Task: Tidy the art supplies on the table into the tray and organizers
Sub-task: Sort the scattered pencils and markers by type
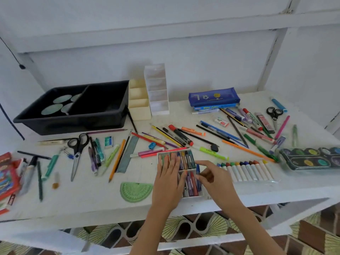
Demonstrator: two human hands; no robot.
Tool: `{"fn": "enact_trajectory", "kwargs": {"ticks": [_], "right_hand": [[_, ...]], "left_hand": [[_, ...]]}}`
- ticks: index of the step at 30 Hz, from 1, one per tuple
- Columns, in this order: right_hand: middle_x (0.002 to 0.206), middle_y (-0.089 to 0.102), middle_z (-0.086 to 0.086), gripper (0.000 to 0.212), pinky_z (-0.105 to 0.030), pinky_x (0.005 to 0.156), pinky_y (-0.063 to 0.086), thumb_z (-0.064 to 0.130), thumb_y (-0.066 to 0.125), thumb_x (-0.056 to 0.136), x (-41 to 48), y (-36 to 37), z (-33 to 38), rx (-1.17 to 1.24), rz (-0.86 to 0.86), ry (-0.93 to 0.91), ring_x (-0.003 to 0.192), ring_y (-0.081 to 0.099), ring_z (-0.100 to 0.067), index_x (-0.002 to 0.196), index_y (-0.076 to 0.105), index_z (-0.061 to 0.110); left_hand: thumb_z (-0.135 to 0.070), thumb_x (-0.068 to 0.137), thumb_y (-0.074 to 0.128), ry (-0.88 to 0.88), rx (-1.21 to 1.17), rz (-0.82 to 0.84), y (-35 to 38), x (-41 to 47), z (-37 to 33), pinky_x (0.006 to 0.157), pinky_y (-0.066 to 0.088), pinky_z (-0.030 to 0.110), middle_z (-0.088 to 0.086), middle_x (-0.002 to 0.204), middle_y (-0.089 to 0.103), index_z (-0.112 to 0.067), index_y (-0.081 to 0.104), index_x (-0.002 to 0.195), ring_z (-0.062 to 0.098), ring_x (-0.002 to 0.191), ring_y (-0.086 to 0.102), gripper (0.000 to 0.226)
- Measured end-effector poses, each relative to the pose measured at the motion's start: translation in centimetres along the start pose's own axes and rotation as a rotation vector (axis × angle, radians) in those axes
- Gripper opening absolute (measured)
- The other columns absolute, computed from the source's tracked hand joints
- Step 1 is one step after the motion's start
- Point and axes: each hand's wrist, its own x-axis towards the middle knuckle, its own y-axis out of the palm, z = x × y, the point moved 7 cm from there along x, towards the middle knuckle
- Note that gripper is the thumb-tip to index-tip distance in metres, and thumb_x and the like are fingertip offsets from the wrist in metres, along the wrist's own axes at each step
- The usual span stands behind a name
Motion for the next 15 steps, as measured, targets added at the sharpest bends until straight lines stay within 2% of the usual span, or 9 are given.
{"fn": "enact_trajectory", "kwargs": {"ticks": [3, 5, 7, 10, 12, 15], "right_hand": [[0.083, 0.054, 0.005, 0.041, -0.012, 0.067, 0.042, 0.017, 0.069, 0.085, -0.2, 0.1, -0.2, -0.166, -0.029, -0.045, 0.072, 0.050, -0.006, 0.121, 0.056, 0.031], [0.094, 0.046, 0.003, 0.046, -0.010, 0.072, 0.037, 0.023, 0.065, 0.088, -0.2, 0.4, -0.5, -0.263, 0.020, -0.024, 0.081, 0.044, -0.008, 0.131, 0.050, 0.027], [0.103, 0.039, 0.002, 0.050, -0.014, 0.081, 0.035, 0.030, 0.058, 0.091, -0.4, 0.9, -0.8, -0.356, 0.107, 0.008, 0.092, 0.037, -0.008, 0.138, 0.043, 0.027], [0.113, 0.039, -0.003, 0.052, -0.019, 0.088, 0.038, 0.037, 0.047, 0.094, -1.0, 1.4, -0.7, -0.520, 0.142, -0.015, 0.104, 0.037, -0.012, 0.144, 0.033, 0.030], [0.115, 0.044, -0.007, 0.051, -0.025, 0.084, 0.046, 0.035, 0.049, 0.094, -1.3, 1.6, -0.8, -0.570, 0.109, -0.034, 0.106, 0.043, -0.018, 0.143, 0.036, 0.028], [0.098, 0.055, -0.012, 0.053, -0.031, 0.058, 0.054, 0.021, 0.074, 0.079, -1.6, 1.9, -0.9, -0.627, 0.015, -0.117, 0.086, 0.057, -0.026, 0.129, 0.057, 0.018]], "left_hand": [[-0.064, 0.082, -0.013, -0.021, 0.007, 0.009, 0.2, 0.0, 0.0, 0.111, -0.021, 0.026, -0.014, 0.150, -0.020, -0.028, -0.009, 0.147, 0.009, 0.140, -0.024, 0.075], [-0.067, 0.079, -0.017, -0.023, 0.004, 0.001, 0.2, -0.1, 0.0, 0.111, -0.022, 0.026, -0.013, 0.151, -0.018, -0.028, -0.009, 0.146, 0.009, 0.139, -0.024, 0.078], [-0.066, 0.078, -0.017, -0.031, 0.009, 0.000, 0.2, 0.0, -0.1, 0.111, -0.021, 0.026, -0.011, 0.152, -0.016, -0.028, -0.010, 0.146, 0.010, 0.140, -0.023, 0.077], [-0.064, 0.079, -0.015, -0.031, 0.021, -0.006, 0.1, 0.0, -0.1, 0.111, -0.021, 0.026, -0.010, 0.154, -0.013, -0.027, -0.007, 0.148, 0.010, 0.141, -0.020, 0.079], [-0.066, 0.078, -0.018, -0.030, 0.021, -0.007, 0.3, 0.0, -0.1, 0.111, -0.021, 0.026, -0.009, 0.156, -0.011, -0.026, -0.005, 0.149, 0.011, 0.142, -0.019, 0.083], [-0.067, 0.076, -0.022, -0.030, 0.025, -0.003, 0.4, 0.0, 0.0, 0.111, -0.021, 0.026, -0.008, 0.156, -0.010, -0.026, -0.005, 0.149, 0.011, 0.142, -0.018, 0.085]]}}
